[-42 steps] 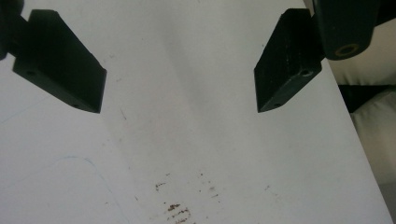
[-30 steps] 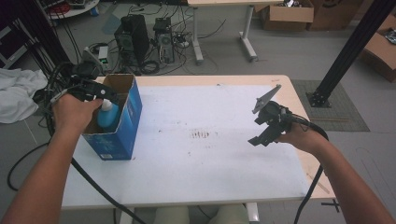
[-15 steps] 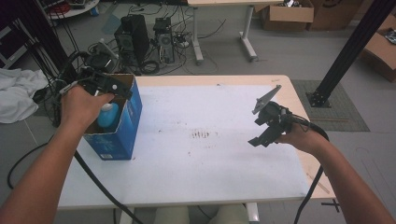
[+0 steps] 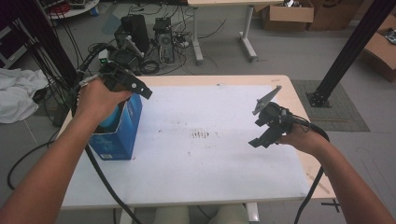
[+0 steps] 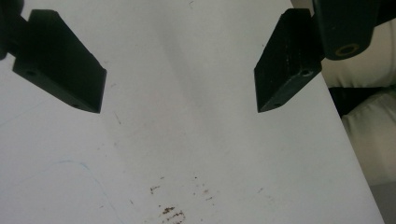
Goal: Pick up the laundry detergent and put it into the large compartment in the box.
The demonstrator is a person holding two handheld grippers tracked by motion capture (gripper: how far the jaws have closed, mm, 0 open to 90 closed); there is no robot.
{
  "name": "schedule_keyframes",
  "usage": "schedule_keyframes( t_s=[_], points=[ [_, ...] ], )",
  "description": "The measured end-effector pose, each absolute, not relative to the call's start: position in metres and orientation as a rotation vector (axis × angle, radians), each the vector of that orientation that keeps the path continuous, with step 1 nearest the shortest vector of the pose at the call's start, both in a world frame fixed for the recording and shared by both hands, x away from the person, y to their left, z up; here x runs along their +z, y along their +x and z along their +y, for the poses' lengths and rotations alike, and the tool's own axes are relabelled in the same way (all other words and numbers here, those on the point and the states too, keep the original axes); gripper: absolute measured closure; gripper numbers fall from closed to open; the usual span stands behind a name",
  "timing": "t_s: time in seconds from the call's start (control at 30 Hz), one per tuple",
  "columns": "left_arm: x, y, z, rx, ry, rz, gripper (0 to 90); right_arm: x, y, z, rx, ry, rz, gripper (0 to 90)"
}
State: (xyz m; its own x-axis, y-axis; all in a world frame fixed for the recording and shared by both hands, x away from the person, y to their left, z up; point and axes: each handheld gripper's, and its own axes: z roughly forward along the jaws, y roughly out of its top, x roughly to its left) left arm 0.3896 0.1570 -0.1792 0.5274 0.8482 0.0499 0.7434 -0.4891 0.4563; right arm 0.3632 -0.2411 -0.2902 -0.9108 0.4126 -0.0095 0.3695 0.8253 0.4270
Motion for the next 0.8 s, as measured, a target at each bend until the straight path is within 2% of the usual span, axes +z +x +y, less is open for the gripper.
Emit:
schedule_keyframes(
  t_s=[0.7,0.8],
  points=[
    [-0.181,0.392,0.106,0.308,2.57,0.928,18.3,-0.289,0.361,-0.241,0.638,0.64,2.919,16.7],
    [-0.183,0.391,0.093,0.288,2.617,0.817,18.3,-0.289,0.36,-0.241,0.635,0.64,2.922,16.7]
  ],
)
